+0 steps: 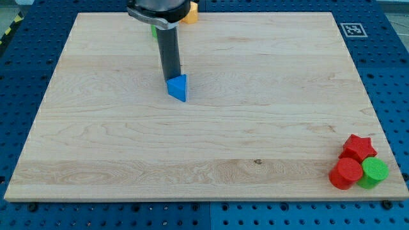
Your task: Move the blue triangle towards the bottom center
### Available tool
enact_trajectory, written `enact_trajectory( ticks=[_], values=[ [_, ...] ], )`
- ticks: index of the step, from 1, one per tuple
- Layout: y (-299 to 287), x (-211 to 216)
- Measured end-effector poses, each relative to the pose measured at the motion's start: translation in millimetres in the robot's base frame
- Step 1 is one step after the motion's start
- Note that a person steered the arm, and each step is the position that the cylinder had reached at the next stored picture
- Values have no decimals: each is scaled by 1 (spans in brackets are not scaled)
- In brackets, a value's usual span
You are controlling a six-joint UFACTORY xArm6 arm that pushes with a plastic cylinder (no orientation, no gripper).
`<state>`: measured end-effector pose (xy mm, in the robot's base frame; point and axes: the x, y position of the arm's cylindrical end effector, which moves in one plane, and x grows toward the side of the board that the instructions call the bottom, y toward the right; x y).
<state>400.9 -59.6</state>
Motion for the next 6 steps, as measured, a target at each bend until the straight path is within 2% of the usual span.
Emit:
enact_trajectory(
  ticks=[6],
  values=[
    [-3,81]
  ],
)
